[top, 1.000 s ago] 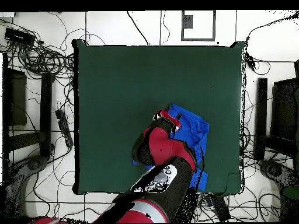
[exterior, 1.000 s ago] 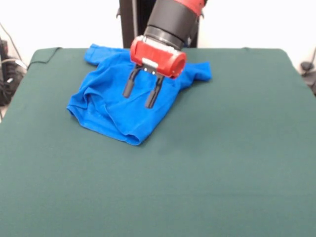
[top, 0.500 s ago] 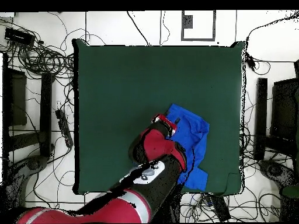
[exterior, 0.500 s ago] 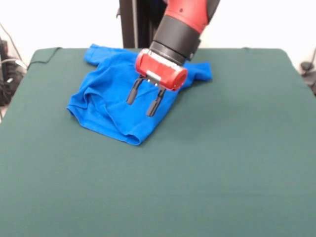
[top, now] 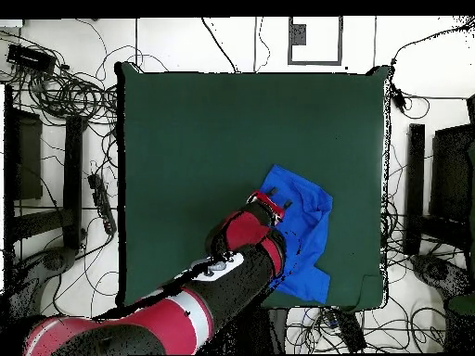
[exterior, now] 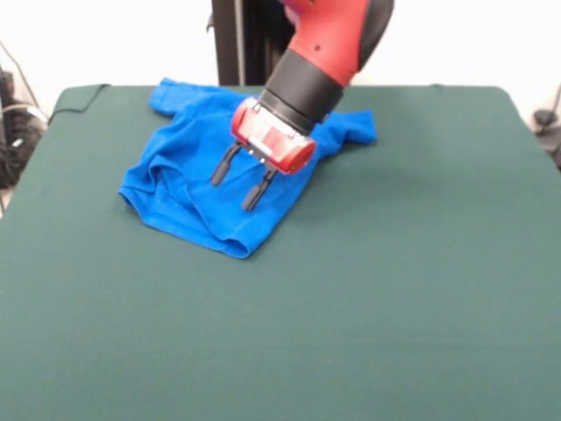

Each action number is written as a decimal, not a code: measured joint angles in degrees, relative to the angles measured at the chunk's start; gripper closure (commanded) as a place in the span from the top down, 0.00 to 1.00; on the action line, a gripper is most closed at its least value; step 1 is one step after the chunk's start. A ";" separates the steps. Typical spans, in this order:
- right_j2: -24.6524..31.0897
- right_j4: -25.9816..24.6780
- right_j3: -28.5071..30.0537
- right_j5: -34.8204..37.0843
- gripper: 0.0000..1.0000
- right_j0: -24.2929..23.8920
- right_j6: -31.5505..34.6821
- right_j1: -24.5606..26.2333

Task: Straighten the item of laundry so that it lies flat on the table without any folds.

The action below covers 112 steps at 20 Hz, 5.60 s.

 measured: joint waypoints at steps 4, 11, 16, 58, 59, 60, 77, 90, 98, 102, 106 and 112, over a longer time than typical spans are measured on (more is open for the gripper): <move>-1.01 1.63 -0.04 -0.01 1.00 0.01 0.00 2.61; -2.32 3.38 -0.60 -0.05 1.00 0.05 0.00 4.29; -2.37 3.43 -0.71 -0.05 1.00 0.00 0.00 4.41; -10.87 -8.40 -7.52 6.78 0.00 6.37 0.00 0.43; -9.75 -10.47 -8.20 5.64 0.00 4.48 0.00 -0.25; -9.04 -11.61 -8.58 4.89 0.00 3.31 0.00 -0.64; 3.26 -22.46 -11.48 -3.46 1.00 -7.07 0.00 -3.41; 4.45 -16.50 -11.36 -2.11 1.00 -3.49 0.00 -4.26; -1.00 -0.02 -9.23 14.49 1.00 4.64 0.84 -2.80; -6.53 7.27 -8.68 22.39 1.00 12.91 3.35 0.71; -7.69 11.82 -7.62 24.36 1.00 16.96 6.34 2.58; -8.05 20.99 -5.72 24.41 1.00 19.59 14.31 8.06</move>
